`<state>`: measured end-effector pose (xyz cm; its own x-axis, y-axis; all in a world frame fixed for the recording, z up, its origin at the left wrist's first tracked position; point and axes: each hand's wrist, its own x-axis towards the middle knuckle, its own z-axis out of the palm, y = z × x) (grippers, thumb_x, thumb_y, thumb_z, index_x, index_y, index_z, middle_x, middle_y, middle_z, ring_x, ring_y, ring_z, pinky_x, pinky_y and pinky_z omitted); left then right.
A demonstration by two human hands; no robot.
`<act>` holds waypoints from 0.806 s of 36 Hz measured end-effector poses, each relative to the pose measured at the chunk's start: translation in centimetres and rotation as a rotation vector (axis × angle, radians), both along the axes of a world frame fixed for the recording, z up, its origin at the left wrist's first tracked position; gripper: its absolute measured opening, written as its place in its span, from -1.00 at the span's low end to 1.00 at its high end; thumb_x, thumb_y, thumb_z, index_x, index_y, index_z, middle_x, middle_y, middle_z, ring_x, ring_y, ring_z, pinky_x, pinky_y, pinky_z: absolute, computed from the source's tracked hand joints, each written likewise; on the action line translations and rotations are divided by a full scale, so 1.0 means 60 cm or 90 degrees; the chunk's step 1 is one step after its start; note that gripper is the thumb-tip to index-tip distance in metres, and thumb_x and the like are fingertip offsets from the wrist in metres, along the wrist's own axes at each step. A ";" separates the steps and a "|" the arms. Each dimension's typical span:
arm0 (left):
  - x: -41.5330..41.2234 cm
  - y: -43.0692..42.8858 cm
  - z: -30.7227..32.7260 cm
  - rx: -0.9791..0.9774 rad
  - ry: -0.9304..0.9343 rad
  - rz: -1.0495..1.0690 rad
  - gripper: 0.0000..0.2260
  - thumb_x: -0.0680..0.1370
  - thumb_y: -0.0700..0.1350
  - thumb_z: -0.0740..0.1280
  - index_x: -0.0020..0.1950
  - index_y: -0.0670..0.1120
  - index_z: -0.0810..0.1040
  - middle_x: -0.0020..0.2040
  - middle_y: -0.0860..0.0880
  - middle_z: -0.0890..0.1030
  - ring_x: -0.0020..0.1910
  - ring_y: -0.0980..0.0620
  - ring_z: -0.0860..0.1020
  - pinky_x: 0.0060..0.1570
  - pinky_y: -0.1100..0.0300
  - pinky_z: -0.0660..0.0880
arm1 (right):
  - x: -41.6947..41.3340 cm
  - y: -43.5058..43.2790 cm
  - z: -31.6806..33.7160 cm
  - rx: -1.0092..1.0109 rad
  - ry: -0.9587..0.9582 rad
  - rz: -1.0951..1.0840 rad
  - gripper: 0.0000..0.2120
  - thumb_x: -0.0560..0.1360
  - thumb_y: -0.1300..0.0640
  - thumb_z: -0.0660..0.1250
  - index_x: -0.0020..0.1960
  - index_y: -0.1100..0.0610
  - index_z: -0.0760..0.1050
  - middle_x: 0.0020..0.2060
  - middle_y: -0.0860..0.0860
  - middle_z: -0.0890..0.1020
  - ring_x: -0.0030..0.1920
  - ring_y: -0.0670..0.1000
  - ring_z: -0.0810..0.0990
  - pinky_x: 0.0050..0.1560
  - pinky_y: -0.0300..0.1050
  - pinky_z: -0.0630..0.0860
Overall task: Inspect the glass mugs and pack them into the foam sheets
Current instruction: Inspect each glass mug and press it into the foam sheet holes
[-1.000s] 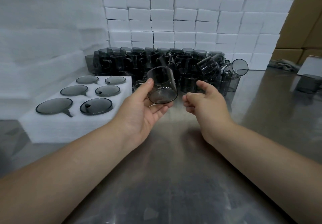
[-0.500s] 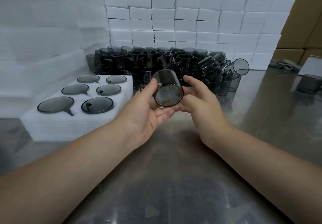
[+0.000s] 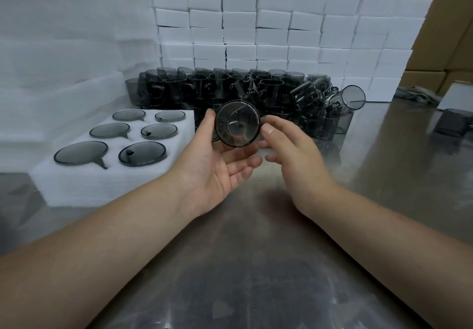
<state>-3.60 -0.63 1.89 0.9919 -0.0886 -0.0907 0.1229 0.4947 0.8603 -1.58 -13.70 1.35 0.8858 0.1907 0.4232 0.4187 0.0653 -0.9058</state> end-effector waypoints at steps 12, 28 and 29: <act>-0.005 -0.005 0.003 0.059 -0.008 0.002 -0.41 0.50 0.34 0.03 0.09 -0.10 0.59 -0.23 -0.07 0.66 -0.34 -0.01 0.63 -0.44 0.31 0.50 | -0.005 0.001 -0.002 0.036 -0.023 0.098 -0.85 0.50 0.26 0.28 0.03 0.06 0.51 -0.24 -0.12 0.64 -0.25 -0.25 0.57 -0.19 -0.37 0.47; -0.004 -0.009 -0.005 0.350 -0.192 0.312 -0.86 0.57 0.03 0.21 -0.13 0.13 0.54 -0.15 0.20 0.57 -0.20 0.20 0.54 -0.09 0.20 0.46 | 0.012 -0.003 -0.005 0.046 -0.057 -0.063 -0.65 0.43 0.25 0.39 0.11 -0.09 0.50 -0.11 -0.15 0.60 -0.17 -0.30 0.55 -0.05 -0.42 0.43; -0.005 -0.009 -0.006 0.363 -0.210 0.305 -0.89 0.56 0.01 0.23 -0.07 0.12 0.55 -0.14 0.20 0.57 -0.22 0.25 0.53 -0.12 0.26 0.46 | 0.010 -0.002 -0.004 0.041 -0.050 -0.066 -0.58 0.43 0.24 0.39 0.25 -0.01 0.45 -0.08 -0.14 0.59 -0.15 -0.31 0.55 -0.03 -0.42 0.43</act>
